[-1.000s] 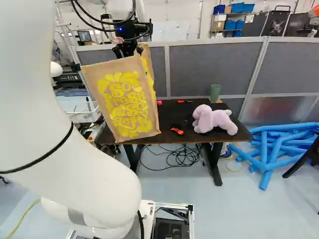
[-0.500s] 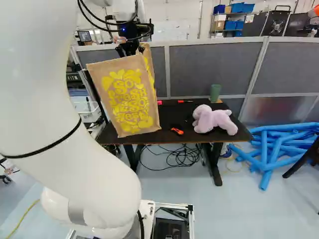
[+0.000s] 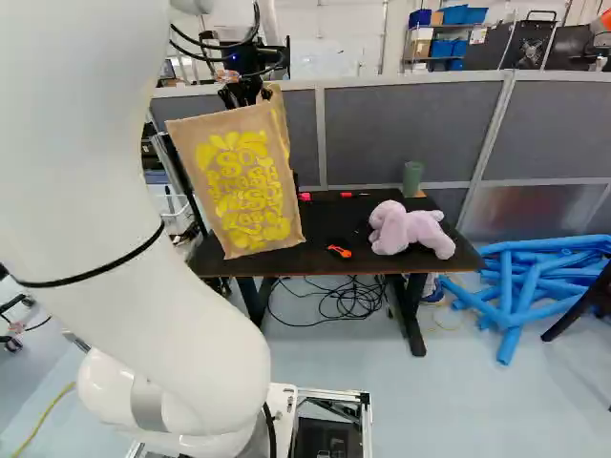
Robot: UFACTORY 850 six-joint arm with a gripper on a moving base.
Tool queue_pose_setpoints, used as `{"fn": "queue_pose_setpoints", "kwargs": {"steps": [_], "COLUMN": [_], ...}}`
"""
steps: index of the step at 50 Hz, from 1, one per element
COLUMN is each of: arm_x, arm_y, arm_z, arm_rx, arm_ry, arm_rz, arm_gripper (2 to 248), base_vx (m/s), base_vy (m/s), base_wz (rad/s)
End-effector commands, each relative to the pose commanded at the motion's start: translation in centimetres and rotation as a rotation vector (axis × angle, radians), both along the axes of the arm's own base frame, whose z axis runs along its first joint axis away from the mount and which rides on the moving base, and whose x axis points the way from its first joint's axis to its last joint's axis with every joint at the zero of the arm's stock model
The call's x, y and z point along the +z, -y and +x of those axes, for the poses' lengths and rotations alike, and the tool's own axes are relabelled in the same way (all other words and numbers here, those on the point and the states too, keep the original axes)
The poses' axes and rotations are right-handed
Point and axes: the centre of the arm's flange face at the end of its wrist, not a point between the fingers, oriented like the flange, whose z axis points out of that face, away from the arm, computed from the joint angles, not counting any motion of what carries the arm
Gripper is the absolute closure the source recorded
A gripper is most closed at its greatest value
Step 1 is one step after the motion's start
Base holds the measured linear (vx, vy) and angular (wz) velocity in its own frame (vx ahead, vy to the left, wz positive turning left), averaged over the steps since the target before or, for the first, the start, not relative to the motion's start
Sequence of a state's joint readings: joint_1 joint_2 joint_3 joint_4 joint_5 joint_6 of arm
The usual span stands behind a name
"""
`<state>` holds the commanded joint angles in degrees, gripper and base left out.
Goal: Pick up the bag on the ground and place it on the table
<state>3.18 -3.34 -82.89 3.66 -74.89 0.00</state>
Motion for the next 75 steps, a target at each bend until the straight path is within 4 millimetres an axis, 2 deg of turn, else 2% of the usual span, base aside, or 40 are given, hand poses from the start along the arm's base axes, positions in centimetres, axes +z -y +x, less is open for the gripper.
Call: {"fn": "queue_pose_setpoints", "kwargs": {"steps": [20, 22, 48, 65, 75], "arm_x": [0.0, 0.0, 0.0, 0.0, 0.0], "arm_y": [-0.1, -0.1, -0.1, -0.1, -0.1], "arm_z": [0.7, 0.7, 0.6, 2.5, 3.7], "arm_rx": [-0.009, -0.071, -0.310, -0.324, -0.401], "arm_ry": [0.000, -0.008, -0.047, -0.045, -0.046], "arm_rz": [0.001, 0.005, 0.019, 0.021, 0.027], "arm_gripper": [229, 229, 229, 229, 229], "base_vx": [0.000, 0.000, 0.000, 0.000, 0.000], "base_vy": [0.000, 0.000, 0.000, 0.000, 0.000], "base_wz": [0.000, 0.000, 0.000, 0.000, 0.000]}}
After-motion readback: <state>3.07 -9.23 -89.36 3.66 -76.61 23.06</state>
